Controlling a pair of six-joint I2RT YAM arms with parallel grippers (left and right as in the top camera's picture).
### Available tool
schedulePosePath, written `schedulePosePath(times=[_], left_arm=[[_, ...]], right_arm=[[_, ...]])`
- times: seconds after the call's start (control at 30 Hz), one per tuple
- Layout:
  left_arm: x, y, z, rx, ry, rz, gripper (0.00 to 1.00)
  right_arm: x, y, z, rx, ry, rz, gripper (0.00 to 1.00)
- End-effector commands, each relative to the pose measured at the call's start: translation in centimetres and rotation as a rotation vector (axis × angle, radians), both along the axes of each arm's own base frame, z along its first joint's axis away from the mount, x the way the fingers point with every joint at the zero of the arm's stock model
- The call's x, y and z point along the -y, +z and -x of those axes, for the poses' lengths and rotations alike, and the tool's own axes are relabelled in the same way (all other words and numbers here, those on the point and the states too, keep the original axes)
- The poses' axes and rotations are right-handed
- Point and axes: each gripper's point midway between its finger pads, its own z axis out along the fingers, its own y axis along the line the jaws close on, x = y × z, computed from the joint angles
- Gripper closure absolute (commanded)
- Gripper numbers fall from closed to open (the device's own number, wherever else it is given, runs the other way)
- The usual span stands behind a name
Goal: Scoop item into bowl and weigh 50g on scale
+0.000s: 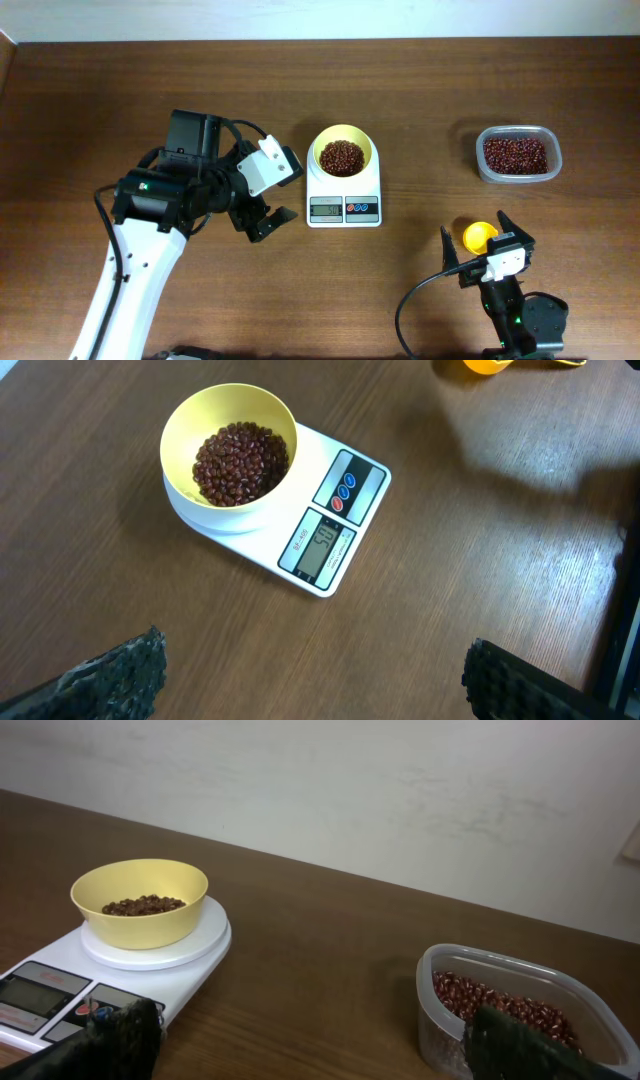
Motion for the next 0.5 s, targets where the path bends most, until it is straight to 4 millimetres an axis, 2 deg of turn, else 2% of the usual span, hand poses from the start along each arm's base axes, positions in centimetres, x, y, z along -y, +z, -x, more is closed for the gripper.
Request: schedulePosePath(times=[0.0,0.47], left_arm=[[0.3,-0.01,0.2,-0.013,-0.001,0.018,0.01],[0.29,0.0,0.2,-0.013,-0.001,0.018,0.01]], right_arm=[[-0.19,-0.31,0.08,-0.005,0.008,0.002,0.01],[-0.07,-0.29,0.04,-0.012,-0.002,-0.029,0.01]])
